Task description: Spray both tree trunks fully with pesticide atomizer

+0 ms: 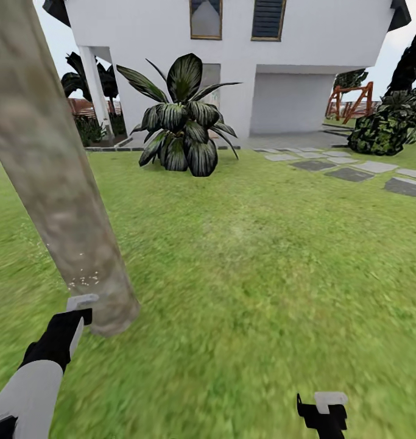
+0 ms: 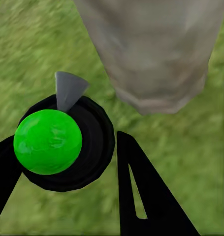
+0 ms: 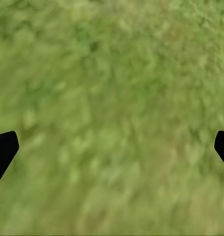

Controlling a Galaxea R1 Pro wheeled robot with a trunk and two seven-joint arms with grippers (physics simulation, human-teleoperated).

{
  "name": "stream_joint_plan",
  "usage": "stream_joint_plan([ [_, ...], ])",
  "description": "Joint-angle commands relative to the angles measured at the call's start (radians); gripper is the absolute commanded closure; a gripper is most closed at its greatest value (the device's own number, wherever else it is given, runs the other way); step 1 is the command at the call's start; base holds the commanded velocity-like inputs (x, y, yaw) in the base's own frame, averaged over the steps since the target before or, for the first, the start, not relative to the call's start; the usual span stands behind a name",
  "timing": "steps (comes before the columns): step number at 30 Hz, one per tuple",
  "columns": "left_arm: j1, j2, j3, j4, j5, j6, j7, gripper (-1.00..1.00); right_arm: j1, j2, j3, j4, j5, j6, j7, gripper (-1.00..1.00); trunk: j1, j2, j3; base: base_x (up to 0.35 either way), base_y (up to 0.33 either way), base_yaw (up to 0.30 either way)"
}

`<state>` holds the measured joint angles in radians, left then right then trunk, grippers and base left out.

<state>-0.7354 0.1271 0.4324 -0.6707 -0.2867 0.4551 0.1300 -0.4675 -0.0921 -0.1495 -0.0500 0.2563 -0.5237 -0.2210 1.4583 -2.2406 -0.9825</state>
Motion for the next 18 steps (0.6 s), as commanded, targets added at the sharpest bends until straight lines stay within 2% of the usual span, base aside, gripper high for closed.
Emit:
stream_joint_plan([
  [1,-0.001,0.001,0.001,-0.001,-0.001,0.005,0.0,1.0,0.0,0.0,-0.007,0.001,0.011,-0.002,-0.003,-1.0,0.0,0.0,-0.001,0.067,-0.27,0.275],
  [5,-0.001,0.003,0.005,-0.001,0.014,0.003,-0.001,1.0,0.0,-0.001,-0.008,0.001,0.011,-0.002,-0.004,-1.0,0.0,0.0,-0.001,0.138,-0.168,0.273],
  [9,-0.013,0.02,0.001,-0.005,0.024,0.012,-0.001,1.0,0.0,-0.001,-0.008,0.001,0.01,-0.002,-0.004,-1.0,0.0,0.0,-0.001,0.016,-0.015,0.152],
  [10,-0.022,0.036,0.0,-0.011,0.024,0.016,-0.002,1.0,0.0,-0.002,-0.008,0.001,0.01,-0.002,-0.004,-1.0,0.0,0.0,-0.001,0.002,-0.002,0.022],
  [12,-0.041,0.083,0.0,-0.016,0.026,0.02,-0.003,1.0,0.0,-0.005,-0.008,0.001,0.011,-0.002,-0.004,-1.0,0.0,0.0,-0.001,0.001,-0.001,0.006],
  [14,-0.046,0.103,0.0,-0.017,0.027,0.021,-0.004,1.0,0.0,-0.007,-0.008,0.001,0.011,-0.002,-0.004,-1.0,0.0,0.0,-0.001,0.0,0.0,0.002],
  [18,-0.075,0.095,-0.01,-0.013,0.027,0.023,-0.027,1.0,0.0,-0.008,-0.008,0.001,0.011,-0.002,-0.004,-1.0,0.0,0.0,-0.001,0.0,0.0,0.0],
])
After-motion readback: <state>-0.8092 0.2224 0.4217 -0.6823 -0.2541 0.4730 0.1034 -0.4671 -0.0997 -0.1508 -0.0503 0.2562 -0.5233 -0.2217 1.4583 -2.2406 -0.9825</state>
